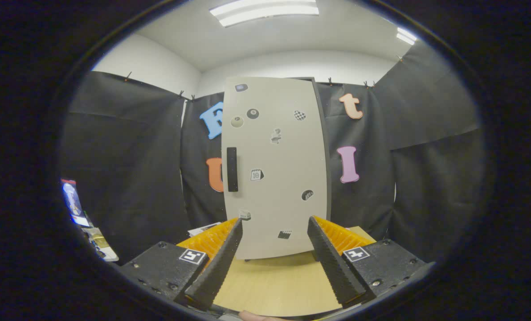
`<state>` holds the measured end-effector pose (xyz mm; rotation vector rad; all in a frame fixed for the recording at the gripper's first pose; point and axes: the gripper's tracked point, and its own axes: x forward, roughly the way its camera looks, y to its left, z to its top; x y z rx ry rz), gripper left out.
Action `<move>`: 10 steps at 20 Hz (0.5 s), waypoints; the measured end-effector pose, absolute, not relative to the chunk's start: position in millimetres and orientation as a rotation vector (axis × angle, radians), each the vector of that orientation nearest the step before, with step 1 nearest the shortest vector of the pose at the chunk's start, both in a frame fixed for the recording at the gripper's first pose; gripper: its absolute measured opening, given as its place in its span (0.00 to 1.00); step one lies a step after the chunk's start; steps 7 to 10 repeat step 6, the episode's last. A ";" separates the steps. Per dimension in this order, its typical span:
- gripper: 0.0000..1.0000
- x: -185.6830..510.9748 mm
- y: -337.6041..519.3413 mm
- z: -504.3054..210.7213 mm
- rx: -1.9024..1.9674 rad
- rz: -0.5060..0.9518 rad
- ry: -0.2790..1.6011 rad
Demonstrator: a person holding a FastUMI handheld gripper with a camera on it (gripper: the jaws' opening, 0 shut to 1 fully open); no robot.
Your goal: Open the shoe cabinet door, grab the shoes and put them into the shoe cabinet, then close the shoe cabinet door.
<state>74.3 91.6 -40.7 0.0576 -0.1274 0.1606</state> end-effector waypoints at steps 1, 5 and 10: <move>0.97 72.9 90.3 -40.5 0.058 0.160 -0.134; 0.97 67.9 93.3 -41.6 0.059 0.190 -0.137; 0.97 66.5 91.1 -40.9 0.060 0.189 -0.140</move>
